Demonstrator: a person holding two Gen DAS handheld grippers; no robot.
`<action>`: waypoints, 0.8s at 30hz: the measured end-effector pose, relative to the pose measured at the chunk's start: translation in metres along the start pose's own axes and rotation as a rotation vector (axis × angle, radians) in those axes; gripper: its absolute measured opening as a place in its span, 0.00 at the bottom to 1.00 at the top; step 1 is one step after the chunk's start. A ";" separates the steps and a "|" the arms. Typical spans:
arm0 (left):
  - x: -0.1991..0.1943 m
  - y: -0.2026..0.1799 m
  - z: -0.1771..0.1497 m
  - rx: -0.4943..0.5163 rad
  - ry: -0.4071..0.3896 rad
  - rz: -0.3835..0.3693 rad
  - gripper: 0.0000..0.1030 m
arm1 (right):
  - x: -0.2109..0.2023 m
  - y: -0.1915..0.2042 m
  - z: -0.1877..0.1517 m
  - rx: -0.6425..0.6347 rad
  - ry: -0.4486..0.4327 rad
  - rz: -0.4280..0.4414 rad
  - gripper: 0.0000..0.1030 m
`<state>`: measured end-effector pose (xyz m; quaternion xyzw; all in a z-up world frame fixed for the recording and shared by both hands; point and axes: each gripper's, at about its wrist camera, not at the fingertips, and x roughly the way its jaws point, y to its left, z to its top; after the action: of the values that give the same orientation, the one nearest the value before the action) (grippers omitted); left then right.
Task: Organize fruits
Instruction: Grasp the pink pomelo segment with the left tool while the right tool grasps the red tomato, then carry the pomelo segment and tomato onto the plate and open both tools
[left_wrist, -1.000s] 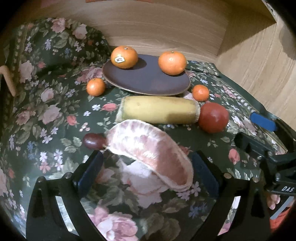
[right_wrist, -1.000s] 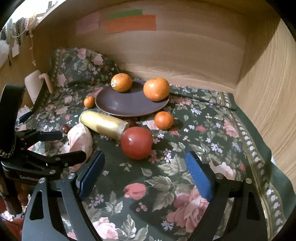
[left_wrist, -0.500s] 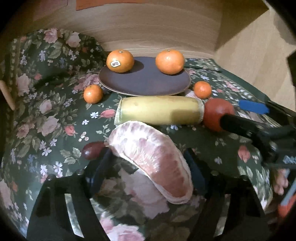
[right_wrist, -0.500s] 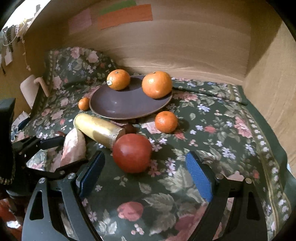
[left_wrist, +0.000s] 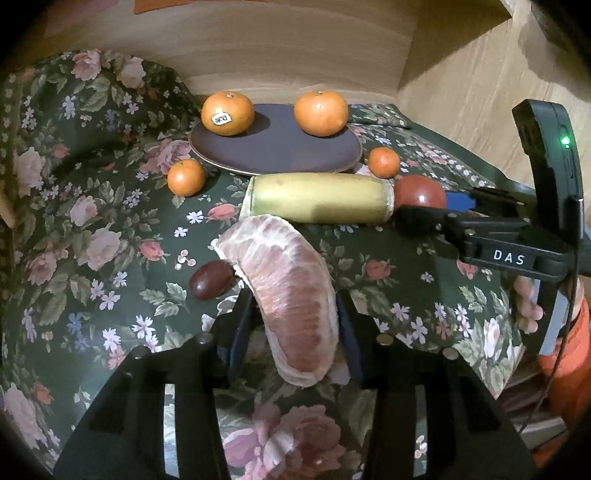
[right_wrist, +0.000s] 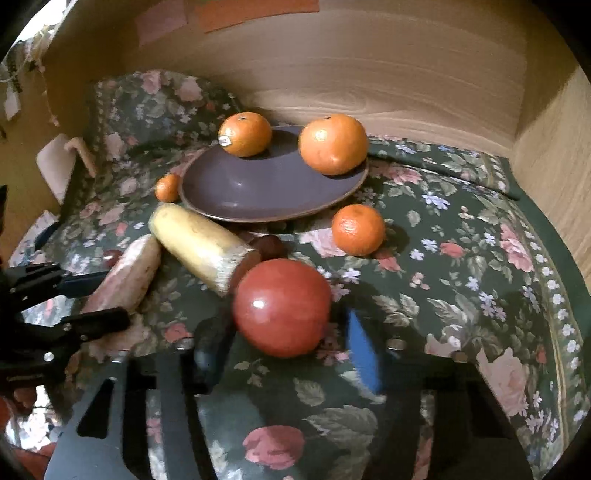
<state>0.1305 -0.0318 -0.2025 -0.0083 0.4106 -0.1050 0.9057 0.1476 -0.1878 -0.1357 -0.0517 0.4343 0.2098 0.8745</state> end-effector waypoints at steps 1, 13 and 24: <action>0.001 0.001 0.001 -0.008 0.007 -0.006 0.43 | -0.002 0.002 -0.001 -0.009 -0.003 -0.009 0.44; 0.022 -0.016 0.015 0.003 0.006 0.113 0.61 | -0.023 0.002 -0.011 -0.014 -0.044 -0.039 0.43; 0.010 -0.005 0.008 -0.027 -0.021 0.112 0.41 | -0.031 0.006 -0.012 -0.030 -0.072 -0.043 0.43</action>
<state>0.1419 -0.0391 -0.2039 0.0012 0.4024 -0.0485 0.9142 0.1195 -0.1952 -0.1179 -0.0664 0.3982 0.1993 0.8929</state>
